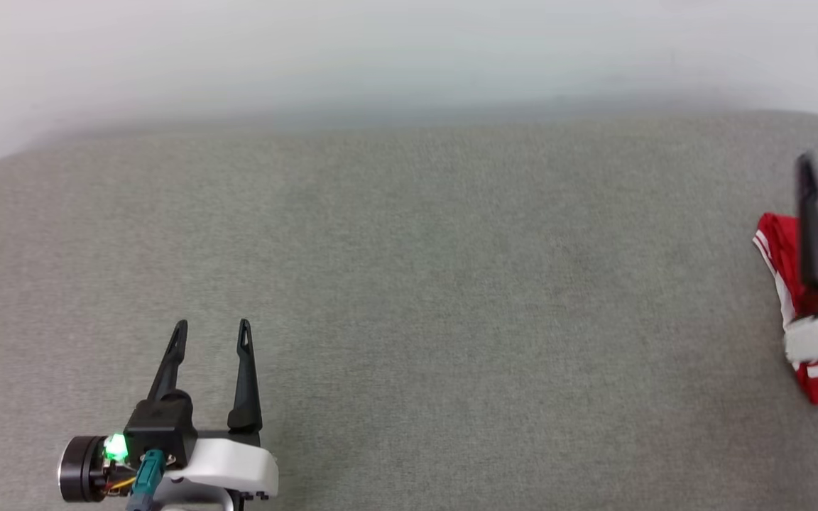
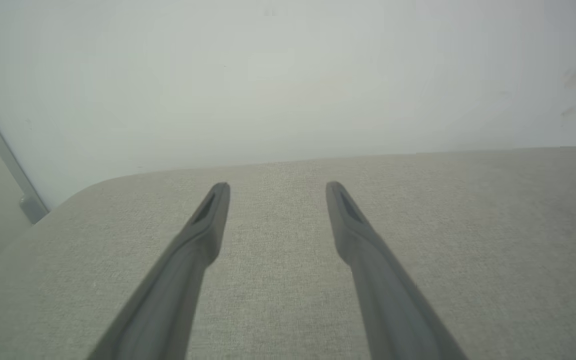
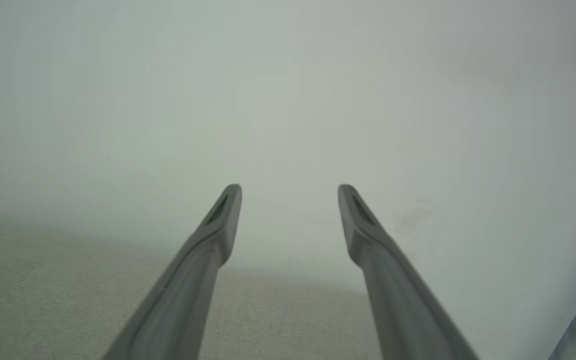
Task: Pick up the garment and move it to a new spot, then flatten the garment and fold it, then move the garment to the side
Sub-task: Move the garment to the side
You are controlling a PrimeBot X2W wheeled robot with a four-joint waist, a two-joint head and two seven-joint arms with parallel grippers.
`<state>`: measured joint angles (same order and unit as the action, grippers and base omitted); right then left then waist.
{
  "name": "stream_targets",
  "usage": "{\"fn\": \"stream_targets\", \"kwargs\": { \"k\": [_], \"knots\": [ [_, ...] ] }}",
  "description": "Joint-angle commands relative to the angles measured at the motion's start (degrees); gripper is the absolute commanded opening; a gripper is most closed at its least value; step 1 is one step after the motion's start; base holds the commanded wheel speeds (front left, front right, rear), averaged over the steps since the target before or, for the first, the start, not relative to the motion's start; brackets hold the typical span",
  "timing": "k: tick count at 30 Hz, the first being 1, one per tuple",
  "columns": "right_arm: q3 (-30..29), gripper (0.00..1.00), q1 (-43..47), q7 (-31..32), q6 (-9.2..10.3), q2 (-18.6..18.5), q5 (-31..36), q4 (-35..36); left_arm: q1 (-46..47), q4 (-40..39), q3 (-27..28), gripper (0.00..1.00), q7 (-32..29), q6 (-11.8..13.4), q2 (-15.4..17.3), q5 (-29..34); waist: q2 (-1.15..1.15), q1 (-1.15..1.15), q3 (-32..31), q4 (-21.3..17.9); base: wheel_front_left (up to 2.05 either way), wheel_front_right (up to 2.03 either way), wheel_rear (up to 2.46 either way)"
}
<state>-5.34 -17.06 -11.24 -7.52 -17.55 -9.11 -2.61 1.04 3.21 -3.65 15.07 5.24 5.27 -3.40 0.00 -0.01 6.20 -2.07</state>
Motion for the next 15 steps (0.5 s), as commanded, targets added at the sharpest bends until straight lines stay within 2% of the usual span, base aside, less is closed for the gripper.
{"fn": "stream_targets", "kwargs": {
  "k": [1,8,15],
  "knots": [
    [-0.1,1.0,0.9,-0.5,0.07,0.5,0.2,0.5,-0.8,0.1,0.0,1.0,0.1,-0.1,0.0,-0.3,0.0,0.01,-1.2,0.9,0.0,0.0,0.0],
    [1.5,1.0,7.7,-1.7,0.07,6.4,0.3,1.5,-1.9,1.2,0.5,1.0,0.1,-0.6,0.1,-0.6,0.0,0.01,-3.6,2.6,0.0,0.0,0.0],
    [2.1,1.0,13.2,-2.9,0.06,8.7,-0.3,-0.5,-2.8,1.5,0.4,1.0,0.1,-1.0,-0.1,-0.6,0.0,0.01,-4.9,3.4,0.0,0.0,0.0]
  ]
}}
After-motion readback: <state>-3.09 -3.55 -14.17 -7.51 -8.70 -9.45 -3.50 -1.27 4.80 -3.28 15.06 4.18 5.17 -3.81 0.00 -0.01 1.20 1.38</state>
